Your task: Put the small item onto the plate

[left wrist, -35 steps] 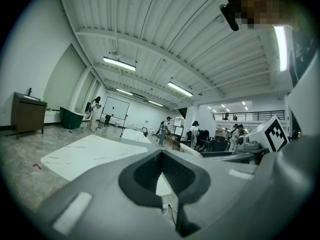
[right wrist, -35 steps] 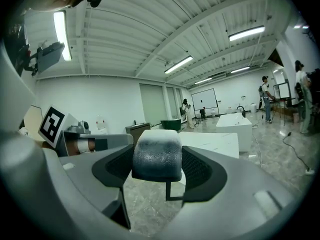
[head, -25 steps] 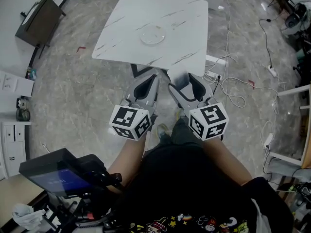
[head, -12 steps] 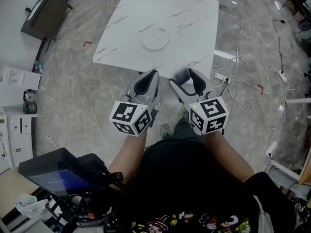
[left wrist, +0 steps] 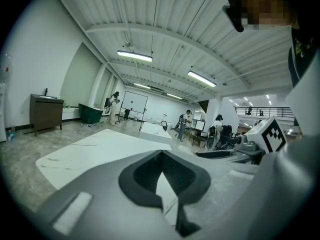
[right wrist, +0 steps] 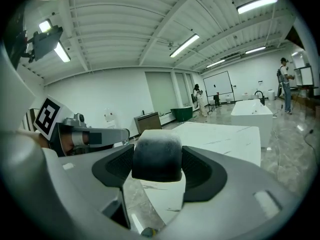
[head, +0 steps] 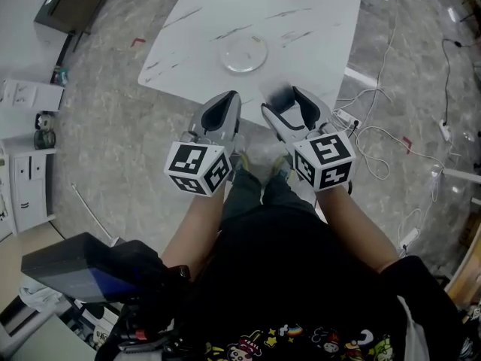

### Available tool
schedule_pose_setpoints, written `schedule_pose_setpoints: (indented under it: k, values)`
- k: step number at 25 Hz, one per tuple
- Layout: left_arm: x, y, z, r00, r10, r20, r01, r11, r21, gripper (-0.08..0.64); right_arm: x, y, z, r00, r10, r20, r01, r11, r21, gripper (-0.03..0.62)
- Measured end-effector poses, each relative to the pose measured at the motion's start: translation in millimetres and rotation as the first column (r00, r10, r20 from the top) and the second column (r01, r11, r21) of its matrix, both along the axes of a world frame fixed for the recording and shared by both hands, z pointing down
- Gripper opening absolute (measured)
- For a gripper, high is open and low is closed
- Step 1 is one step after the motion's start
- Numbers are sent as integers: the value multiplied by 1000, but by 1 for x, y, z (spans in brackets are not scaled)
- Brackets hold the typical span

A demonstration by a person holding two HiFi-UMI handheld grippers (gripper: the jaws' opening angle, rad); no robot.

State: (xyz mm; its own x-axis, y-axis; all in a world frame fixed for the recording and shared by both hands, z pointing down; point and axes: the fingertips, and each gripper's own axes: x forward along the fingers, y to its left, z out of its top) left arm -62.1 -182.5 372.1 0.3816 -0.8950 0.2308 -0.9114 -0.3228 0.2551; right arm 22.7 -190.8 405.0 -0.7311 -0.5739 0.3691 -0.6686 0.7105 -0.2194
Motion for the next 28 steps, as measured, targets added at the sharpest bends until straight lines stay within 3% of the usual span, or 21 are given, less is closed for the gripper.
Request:
schedule_pose_setpoints:
  k: [15, 28]
  values:
    - [-65, -65, 40, 999, 26, -29, -27, 999, -41, 0, -77, -64, 41, 993, 36, -111, -39, 999, -23, 325]
    - [-93, -115, 94, 997, -57, -61, 48, 990, -134, 1, -106, -130, 101, 975, 24, -220, -45, 995, -92, 325]
